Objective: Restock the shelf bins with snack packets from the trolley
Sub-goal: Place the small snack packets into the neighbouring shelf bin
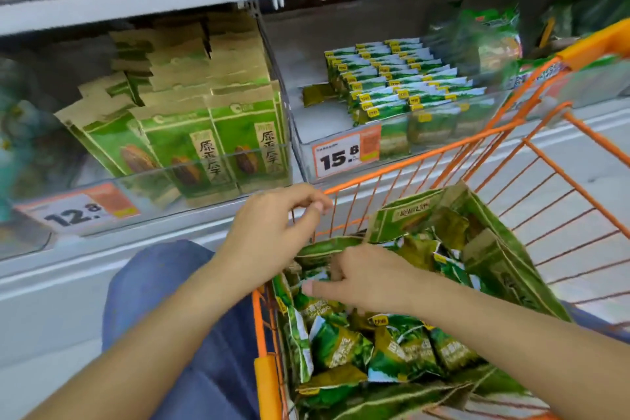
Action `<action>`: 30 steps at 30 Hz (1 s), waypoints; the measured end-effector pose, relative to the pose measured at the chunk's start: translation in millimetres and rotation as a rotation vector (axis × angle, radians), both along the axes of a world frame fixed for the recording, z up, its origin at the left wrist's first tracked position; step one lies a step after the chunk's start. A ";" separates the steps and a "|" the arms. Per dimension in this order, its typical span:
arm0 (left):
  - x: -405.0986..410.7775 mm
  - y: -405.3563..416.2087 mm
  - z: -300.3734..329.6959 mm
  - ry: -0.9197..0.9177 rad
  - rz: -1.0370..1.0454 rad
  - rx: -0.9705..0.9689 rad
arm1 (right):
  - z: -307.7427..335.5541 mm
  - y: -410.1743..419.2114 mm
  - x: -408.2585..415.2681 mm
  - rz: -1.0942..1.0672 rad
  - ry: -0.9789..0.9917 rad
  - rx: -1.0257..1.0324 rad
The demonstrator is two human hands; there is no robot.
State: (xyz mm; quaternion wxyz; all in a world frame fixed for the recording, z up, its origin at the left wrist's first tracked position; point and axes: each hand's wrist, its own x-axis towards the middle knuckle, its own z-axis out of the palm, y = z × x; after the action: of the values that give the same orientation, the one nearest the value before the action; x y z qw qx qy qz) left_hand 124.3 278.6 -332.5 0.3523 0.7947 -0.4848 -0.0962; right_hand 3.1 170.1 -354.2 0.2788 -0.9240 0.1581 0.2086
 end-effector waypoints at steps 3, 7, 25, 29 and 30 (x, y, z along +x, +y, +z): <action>-0.3 0.2 0.4 -0.036 -0.010 0.002 | -2.9 12.9 1.2 -0.050 0.103 0.029; 0.1 2.4 -0.8 -0.002 0.006 -0.001 | -2.1 11.5 2.0 -0.052 0.057 0.065; -3.7 1.5 13.2 0.564 0.028 -0.360 | 61.4 -34.6 -4.1 -0.540 -0.442 0.753; -3.9 -3.3 20.1 0.638 0.063 -0.402 | 63.4 -30.3 0.3 -0.553 -0.612 0.639; -2.7 -5.3 21.7 0.661 0.070 -0.401 | 63.7 -30.7 0.9 -0.561 -0.644 0.634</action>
State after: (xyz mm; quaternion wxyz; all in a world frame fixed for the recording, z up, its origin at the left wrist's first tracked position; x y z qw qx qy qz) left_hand 121.6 273.3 -310.7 0.6409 0.6525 -0.3268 -0.2383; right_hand 4.0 139.3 -290.5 0.6237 -0.7340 0.2346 -0.1308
